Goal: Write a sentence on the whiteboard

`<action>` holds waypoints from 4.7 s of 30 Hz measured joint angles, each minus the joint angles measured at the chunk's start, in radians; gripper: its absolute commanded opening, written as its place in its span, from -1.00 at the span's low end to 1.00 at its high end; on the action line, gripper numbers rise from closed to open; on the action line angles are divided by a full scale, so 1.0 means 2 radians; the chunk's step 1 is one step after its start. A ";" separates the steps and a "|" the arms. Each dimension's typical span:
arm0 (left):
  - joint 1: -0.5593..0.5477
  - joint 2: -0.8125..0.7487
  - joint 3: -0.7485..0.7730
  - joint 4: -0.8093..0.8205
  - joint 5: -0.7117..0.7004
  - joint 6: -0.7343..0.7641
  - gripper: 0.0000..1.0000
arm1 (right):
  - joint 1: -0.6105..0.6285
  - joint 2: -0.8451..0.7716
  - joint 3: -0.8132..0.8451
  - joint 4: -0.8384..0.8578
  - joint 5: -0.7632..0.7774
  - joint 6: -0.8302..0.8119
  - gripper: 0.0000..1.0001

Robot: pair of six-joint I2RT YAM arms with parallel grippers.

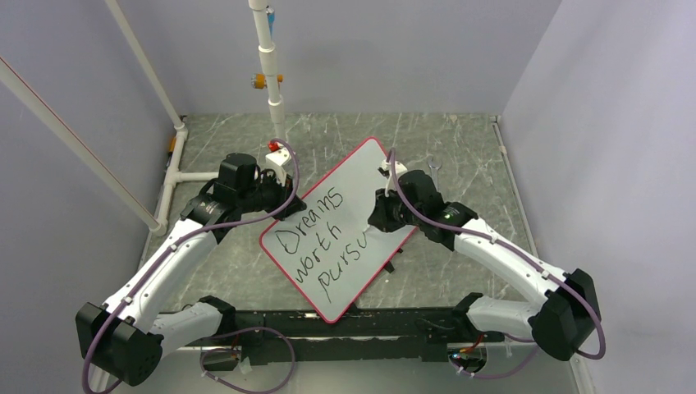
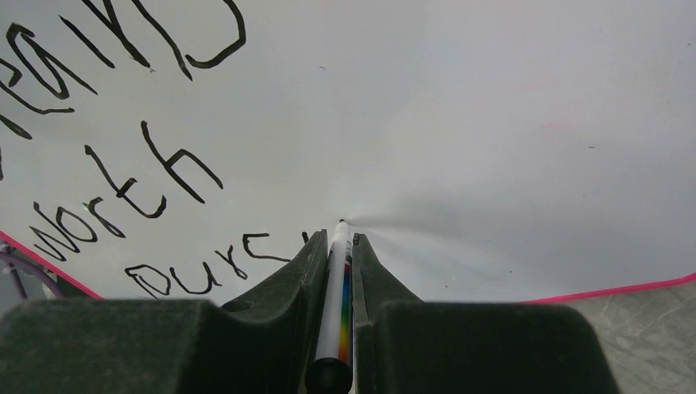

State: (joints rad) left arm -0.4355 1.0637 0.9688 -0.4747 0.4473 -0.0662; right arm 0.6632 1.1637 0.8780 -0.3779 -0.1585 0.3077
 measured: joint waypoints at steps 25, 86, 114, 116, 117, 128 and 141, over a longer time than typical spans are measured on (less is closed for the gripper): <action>0.000 -0.001 0.000 0.000 0.000 0.000 -1.00 | 0.000 -0.032 -0.044 0.001 0.002 0.009 -1.00; -0.001 -0.003 0.000 -0.002 -0.001 0.000 -1.00 | -0.010 -0.089 -0.094 0.030 0.051 0.061 -1.00; 0.000 -0.003 0.000 -0.002 -0.001 0.001 -1.00 | -0.011 -0.029 -0.030 0.077 0.023 0.071 -1.00; -0.001 -0.003 0.000 -0.002 -0.001 0.001 -1.00 | -0.011 -0.029 -0.030 0.078 0.023 0.071 -1.00; 0.000 -0.003 0.000 -0.002 -0.001 0.000 -1.00 | -0.011 -0.029 -0.030 0.078 0.023 0.071 -1.00; 0.000 -0.003 0.000 -0.002 -0.001 0.001 -1.00 | -0.017 -0.026 -0.030 0.081 0.023 0.071 -1.00; 0.000 -0.003 0.000 -0.004 -0.004 0.000 -1.00 | -0.024 -0.035 -0.045 0.078 0.032 0.071 -1.00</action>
State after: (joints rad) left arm -0.4362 1.0576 0.9688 -0.4831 0.4385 -0.0669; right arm 0.6155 1.0943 0.7872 -0.2222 -0.0952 0.4492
